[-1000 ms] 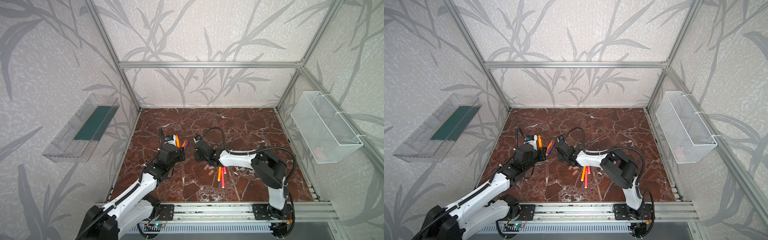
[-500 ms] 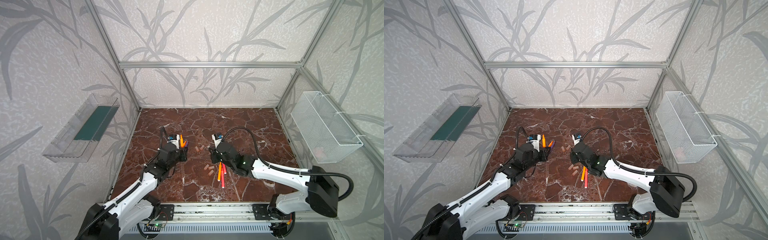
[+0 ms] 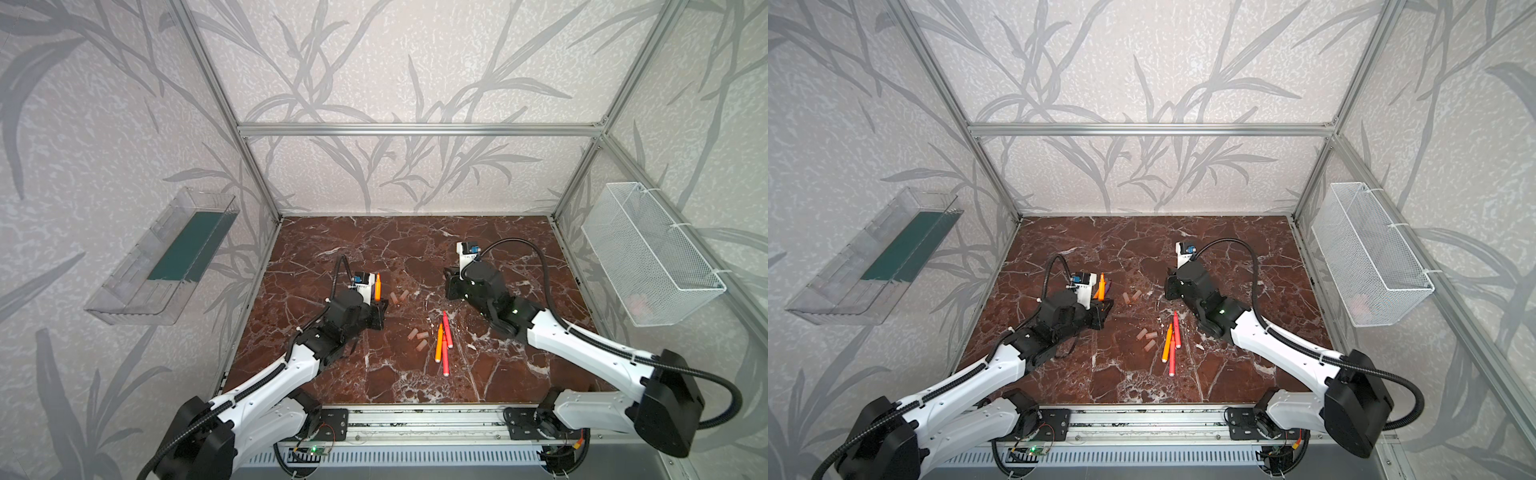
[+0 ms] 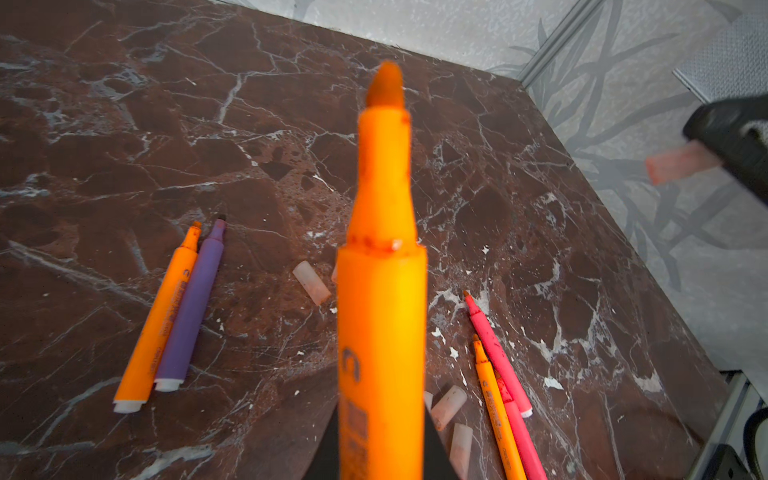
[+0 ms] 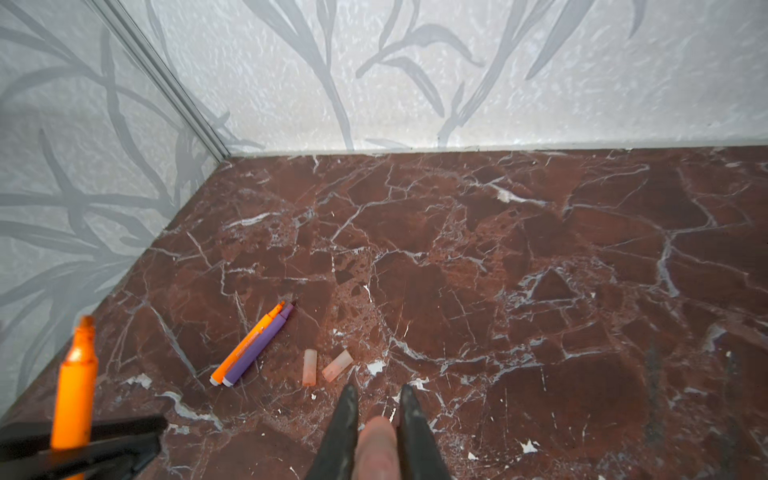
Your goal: Insert the pens into the pen caps
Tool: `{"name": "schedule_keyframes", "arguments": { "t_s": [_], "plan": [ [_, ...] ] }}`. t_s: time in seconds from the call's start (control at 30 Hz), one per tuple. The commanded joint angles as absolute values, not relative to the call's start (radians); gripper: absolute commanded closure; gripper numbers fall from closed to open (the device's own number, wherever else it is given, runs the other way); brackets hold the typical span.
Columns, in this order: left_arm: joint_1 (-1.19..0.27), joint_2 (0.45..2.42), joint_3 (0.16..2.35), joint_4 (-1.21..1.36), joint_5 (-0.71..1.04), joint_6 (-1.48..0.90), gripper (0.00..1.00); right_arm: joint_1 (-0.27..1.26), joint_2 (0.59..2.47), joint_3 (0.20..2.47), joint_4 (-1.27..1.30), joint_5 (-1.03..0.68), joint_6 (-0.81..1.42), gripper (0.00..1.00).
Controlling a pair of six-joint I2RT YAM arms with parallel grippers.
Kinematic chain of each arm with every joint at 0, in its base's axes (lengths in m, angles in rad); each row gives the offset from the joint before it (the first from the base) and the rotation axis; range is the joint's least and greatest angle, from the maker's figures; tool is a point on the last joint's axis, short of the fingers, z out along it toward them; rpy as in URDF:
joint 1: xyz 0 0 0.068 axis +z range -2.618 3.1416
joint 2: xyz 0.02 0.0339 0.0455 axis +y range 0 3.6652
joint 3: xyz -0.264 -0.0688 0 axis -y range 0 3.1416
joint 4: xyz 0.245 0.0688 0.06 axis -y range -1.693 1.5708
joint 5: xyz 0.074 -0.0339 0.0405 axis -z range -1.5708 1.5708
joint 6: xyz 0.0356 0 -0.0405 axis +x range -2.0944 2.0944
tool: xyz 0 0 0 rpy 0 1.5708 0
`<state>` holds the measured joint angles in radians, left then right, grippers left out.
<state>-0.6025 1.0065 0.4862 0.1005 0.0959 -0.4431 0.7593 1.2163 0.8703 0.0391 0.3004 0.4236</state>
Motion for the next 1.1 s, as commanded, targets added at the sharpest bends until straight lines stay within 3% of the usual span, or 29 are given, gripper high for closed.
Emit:
{"name": "schedule_keyframes", "arguments": {
  "t_s": [0.0, 0.3, 0.73, 1.07],
  "plan": [
    [-0.64, 1.023, 0.511, 0.161, 0.083, -0.398, 1.0, 0.756, 1.077, 0.812, 0.004, 0.252, 0.427, 0.95],
    [-0.641, 1.056, 0.483, 0.279, 0.262, -0.405, 1.0, 0.752, 0.848, 0.685, -0.051, 0.158, 0.483, 0.91],
    [-0.645, 1.123, 0.527, 0.286, 0.419, -0.365, 1.0, 0.567, 1.082, 0.722, 0.113, -0.237, 0.557, 0.94],
    [-0.67, 1.203, 0.571, 0.288, 0.521, -0.351, 1.0, 0.561, 1.13, 0.766, 0.13, -0.299, 0.549, 0.95]
  ]
}}
